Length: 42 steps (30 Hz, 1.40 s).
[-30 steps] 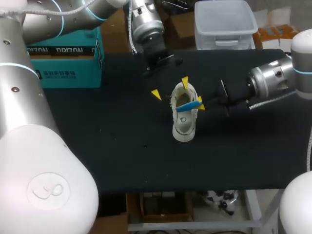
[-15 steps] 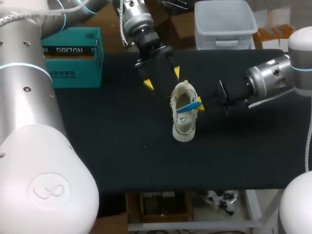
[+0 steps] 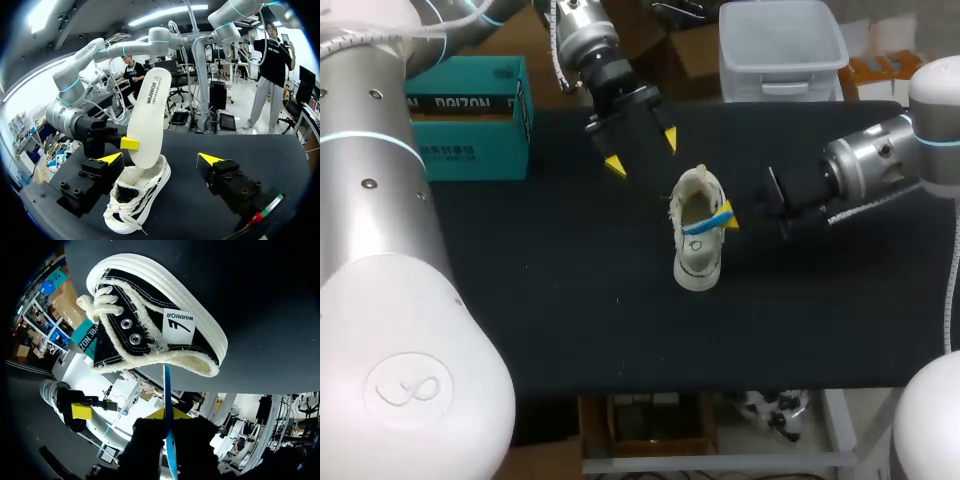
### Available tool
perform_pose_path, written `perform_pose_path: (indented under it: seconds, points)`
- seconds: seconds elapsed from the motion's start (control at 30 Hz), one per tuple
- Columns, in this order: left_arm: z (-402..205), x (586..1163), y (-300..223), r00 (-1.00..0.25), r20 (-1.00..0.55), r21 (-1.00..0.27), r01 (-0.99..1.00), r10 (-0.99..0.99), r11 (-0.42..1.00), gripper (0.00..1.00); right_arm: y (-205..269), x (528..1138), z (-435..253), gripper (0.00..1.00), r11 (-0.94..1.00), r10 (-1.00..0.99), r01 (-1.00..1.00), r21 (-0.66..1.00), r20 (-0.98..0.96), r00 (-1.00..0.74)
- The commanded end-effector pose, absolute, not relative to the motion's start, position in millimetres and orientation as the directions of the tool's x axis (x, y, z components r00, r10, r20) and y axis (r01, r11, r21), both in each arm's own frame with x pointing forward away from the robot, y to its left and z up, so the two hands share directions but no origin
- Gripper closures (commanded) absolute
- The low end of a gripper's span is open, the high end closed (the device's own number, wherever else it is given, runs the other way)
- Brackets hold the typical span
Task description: Open the shoe tongue, take the insole out of the shoe, put the insole back into the shoe, and pack the shoe into the shoebox
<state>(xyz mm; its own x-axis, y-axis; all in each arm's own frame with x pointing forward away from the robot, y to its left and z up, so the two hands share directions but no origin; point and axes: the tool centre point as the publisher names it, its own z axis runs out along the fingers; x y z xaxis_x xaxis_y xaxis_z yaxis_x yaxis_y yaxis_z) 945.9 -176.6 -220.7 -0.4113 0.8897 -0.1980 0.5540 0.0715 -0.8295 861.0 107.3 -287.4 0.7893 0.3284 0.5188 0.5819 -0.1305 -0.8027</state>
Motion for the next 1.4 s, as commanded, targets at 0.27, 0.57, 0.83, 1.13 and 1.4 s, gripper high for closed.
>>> perform_pose_path:
  seconds: [0.27,0.57,0.83,1.13,1.4]
  points:
    - [-230,912,-168,-0.54,-0.317,-0.831,0.554,0.78,0.047,0.0,105,868,-284,1.0,-0.118,0.328,0.575,-0.81,0.514,0.793]
    - [-240,891,-171,-0.661,-0.309,-0.858,0.504,0.683,0.1,0.0,104,875,-284,1.0,-0.132,0.291,0.587,-0.799,0.534,0.793]
    - [-240,891,-171,-0.661,-0.309,-0.858,0.504,0.683,0.1,0.0,104,875,-284,1.0,-0.132,0.291,0.587,-0.799,0.534,0.793]
    - [-240,891,-171,-0.661,-0.309,-0.858,0.504,0.683,0.1,0.0,104,875,-284,1.0,-0.132,0.291,0.587,-0.799,0.534,0.793]
    - [-242,889,-174,-0.683,-0.327,-0.853,0.51,0.653,0.106,0.0,99,875,-291,1.0,-0.17,0.181,0.556,-0.814,0.528,0.829]
